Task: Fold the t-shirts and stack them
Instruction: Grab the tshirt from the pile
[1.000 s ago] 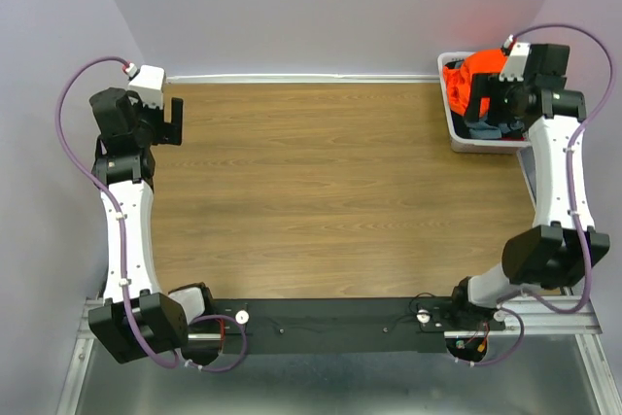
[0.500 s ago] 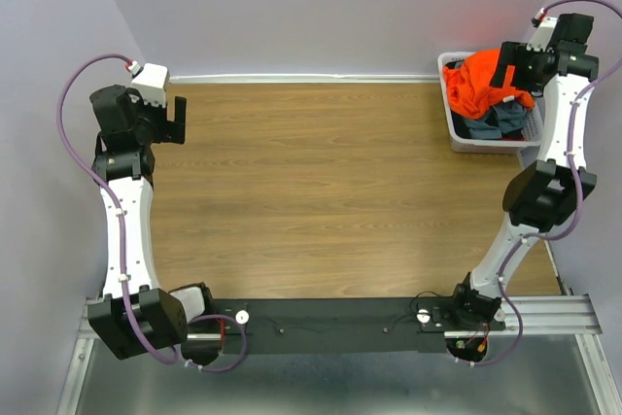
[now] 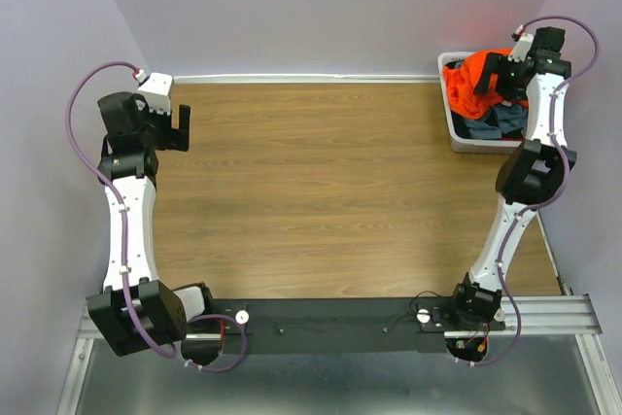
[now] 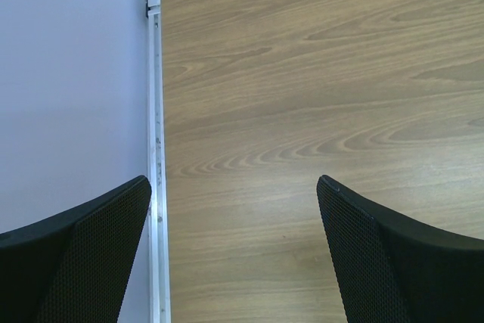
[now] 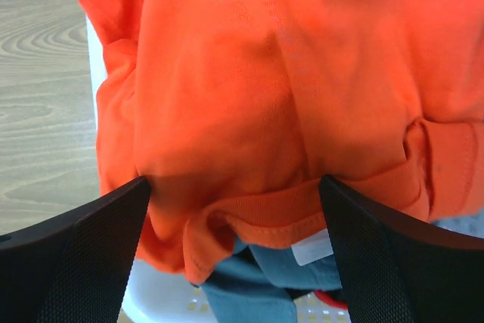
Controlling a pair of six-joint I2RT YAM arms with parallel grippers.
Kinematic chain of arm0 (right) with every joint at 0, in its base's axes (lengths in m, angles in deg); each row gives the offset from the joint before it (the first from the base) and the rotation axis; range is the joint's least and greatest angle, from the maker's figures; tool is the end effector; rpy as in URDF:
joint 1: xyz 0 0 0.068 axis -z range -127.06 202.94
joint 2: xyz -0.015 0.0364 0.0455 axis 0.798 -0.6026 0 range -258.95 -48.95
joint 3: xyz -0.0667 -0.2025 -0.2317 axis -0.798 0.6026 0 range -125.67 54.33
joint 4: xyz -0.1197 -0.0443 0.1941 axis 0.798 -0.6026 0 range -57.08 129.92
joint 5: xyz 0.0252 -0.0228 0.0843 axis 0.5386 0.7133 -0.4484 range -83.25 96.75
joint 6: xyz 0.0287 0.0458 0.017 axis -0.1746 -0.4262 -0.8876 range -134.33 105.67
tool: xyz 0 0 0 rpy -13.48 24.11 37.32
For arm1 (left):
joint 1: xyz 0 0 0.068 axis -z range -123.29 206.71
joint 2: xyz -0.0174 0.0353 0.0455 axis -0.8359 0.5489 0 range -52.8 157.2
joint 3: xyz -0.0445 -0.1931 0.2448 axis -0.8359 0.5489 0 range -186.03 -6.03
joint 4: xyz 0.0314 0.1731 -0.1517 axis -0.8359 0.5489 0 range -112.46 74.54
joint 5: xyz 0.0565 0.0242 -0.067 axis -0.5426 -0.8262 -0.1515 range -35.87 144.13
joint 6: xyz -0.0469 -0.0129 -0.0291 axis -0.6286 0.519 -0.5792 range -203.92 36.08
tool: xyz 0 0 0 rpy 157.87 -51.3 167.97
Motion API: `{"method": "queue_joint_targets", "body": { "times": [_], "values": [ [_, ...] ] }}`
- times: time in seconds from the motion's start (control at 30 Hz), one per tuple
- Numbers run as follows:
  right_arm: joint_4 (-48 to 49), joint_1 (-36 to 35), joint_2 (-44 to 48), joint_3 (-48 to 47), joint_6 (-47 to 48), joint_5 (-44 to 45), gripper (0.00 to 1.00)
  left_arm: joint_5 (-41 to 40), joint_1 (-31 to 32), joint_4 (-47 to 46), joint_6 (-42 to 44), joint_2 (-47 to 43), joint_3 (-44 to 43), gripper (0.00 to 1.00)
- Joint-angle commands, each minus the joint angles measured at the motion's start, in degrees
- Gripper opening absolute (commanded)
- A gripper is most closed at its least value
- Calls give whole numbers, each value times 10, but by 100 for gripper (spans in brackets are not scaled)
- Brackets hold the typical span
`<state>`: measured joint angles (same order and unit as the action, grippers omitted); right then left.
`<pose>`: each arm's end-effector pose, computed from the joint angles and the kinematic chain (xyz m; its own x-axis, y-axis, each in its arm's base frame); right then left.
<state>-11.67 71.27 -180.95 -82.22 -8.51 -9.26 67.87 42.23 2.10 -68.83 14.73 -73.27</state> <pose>0.4877 -0.1499 0.3366 -0.7037 0.1304 -0.6984 0.0528 0.9899 0.1317 0.2139 0.0455 0.4092 -0.4017 0.1575 -0.9021 0.0729 0.9875 0.1400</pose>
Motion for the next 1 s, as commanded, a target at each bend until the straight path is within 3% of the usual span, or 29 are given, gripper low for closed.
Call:
{"method": "queue_joint_targets", "body": {
  "times": [0.0, 0.13, 0.23, 0.33, 0.43, 0.47, 0.53, 0.6, 0.63, 0.77, 0.97],
  "values": [
    [25, 0, -16, -18, -14, -29, 100, -2, 3, -8, -8, 10, 7, 98],
    [34, 0, -21, -18, -20, -31, 95, 3, 3, -9, -15, 25, 2, 99],
    [37, 0, -18, -18, -21, -42, 74, 4, 4, -12, -19, 36, -3, 98],
    [42, 0, -5, -18, -21, -45, 64, 6, 3, -14, -23, 38, -1, 98],
    [48, 0, 8, -19, -20, -42, 47, 8, 4, -16, -24, 40, 0, 98],
    [50, 0, 10, -20, -20, -37, 34, 8, 3, -17, -23, 40, 0, 98],
    [53, 0, 20, -23, -17, -29, 23, 9, 3, -17, -23, 39, 0, 98],
    [54, 0, 28, -24, -14, -20, 22, 8, 4, -18, -23, 38, 1, 98],
    [56, 0, 37, -23, -12, -14, 14, 8, 3, -18, -23, 38, 3, 99],
    [64, 0, 61, -24, -13, -3, 5, 6, 3, -20, -21, 35, 5, 99],
    [83, 0, 93, -27, -17, 1, 3, 8, 3, -21, -21, 36, 5, 98]
  ]
}}
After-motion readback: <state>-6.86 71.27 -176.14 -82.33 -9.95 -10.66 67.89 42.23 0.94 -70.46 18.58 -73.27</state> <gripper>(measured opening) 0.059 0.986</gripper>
